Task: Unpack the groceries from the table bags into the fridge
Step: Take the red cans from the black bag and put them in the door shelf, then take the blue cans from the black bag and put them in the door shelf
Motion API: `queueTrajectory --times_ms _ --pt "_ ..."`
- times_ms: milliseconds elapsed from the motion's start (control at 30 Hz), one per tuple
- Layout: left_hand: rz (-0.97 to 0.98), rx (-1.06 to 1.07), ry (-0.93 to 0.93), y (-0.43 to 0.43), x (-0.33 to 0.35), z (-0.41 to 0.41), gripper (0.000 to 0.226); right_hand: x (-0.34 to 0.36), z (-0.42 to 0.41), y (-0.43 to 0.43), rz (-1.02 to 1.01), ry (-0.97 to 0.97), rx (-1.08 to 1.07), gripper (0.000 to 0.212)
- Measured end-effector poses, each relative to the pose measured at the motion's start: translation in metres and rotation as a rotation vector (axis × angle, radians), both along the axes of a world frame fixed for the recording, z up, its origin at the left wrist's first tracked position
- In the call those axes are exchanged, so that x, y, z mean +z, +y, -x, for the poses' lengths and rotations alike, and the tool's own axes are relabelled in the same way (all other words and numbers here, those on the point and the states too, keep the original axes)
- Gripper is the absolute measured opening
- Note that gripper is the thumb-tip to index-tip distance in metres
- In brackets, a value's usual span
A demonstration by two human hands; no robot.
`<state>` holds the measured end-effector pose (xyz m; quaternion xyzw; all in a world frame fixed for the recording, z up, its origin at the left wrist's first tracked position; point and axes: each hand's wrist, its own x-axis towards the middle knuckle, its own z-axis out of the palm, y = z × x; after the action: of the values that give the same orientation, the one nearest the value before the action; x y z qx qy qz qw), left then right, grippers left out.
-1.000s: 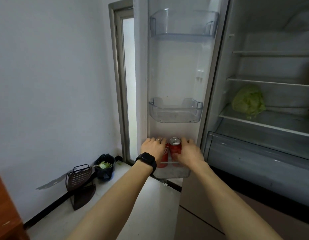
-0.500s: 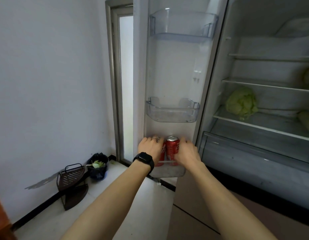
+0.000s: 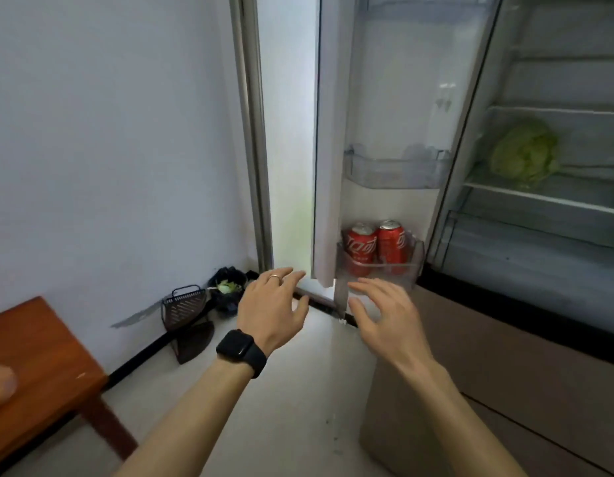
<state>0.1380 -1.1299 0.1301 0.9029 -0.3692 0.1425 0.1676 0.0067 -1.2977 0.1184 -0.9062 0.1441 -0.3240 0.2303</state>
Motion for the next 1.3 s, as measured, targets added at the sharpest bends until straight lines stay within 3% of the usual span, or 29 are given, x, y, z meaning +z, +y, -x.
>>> queueTrajectory --times_ms 300,733,1033,1300 --pt "-0.075 0.347 0.259 0.286 -0.107 0.007 0.048 -0.072 -0.03 0.234 -0.004 0.228 0.284 0.032" --pt "-0.082 0.794 0.417 0.66 -0.151 0.024 0.047 -0.118 -0.116 0.598 0.061 0.479 0.825 0.042" --pt "-0.019 1.011 0.427 0.822 -0.162 0.008 0.046 -0.125 -0.174 0.755 0.148 0.564 1.068 0.047" --pt "0.037 1.015 0.429 0.931 -0.166 -0.09 0.046 -0.13 -0.279 0.856 0.133 0.458 1.175 0.041"
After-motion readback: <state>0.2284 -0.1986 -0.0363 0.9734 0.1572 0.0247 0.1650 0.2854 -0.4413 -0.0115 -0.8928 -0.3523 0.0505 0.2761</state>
